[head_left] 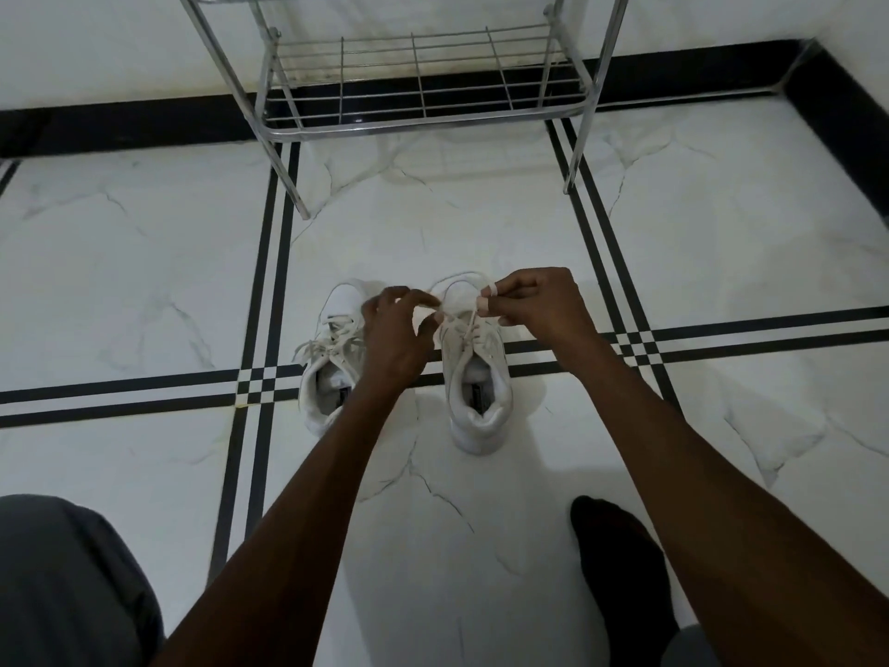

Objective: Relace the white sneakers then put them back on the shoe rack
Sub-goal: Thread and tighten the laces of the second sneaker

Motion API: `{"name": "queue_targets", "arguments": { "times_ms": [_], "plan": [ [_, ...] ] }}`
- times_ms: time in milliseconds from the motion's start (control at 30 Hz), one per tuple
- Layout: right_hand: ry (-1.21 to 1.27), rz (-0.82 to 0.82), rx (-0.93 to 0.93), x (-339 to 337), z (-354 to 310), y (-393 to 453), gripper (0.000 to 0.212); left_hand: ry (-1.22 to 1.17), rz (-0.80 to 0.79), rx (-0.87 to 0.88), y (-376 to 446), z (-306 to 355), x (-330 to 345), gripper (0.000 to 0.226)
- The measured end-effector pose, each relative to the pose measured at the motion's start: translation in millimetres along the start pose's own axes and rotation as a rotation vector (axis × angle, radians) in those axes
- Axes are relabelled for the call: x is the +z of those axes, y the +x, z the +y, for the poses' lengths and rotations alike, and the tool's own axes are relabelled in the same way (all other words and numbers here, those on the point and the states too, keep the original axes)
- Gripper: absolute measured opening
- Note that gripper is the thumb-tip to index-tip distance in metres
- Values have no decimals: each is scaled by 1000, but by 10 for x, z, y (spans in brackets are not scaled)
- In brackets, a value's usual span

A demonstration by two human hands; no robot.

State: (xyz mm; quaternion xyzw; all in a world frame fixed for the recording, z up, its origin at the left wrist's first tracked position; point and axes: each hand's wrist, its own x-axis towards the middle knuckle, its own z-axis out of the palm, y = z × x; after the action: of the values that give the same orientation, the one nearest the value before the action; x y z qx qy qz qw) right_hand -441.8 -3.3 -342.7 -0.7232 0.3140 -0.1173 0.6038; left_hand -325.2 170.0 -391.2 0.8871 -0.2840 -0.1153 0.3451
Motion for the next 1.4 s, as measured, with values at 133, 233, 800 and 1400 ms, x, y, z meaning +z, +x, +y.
{"name": "queue_targets", "arguments": {
  "times_ms": [133,233,800,1400],
  "plan": [
    [119,-39,60,-4,-36,-33,25,-80,23,-120,-40,42,-224,34],
    [177,-64,138,8,-53,-41,29,-290,32,-165,-39,142,-410,45],
    [-445,197,188,-105,440,-29,47,342,153,96,-173,119,-166,21],
    [-420,-94,98,-6,559,-62,14,-230,-163,-224,-254,66,266,17]
  ]
}}
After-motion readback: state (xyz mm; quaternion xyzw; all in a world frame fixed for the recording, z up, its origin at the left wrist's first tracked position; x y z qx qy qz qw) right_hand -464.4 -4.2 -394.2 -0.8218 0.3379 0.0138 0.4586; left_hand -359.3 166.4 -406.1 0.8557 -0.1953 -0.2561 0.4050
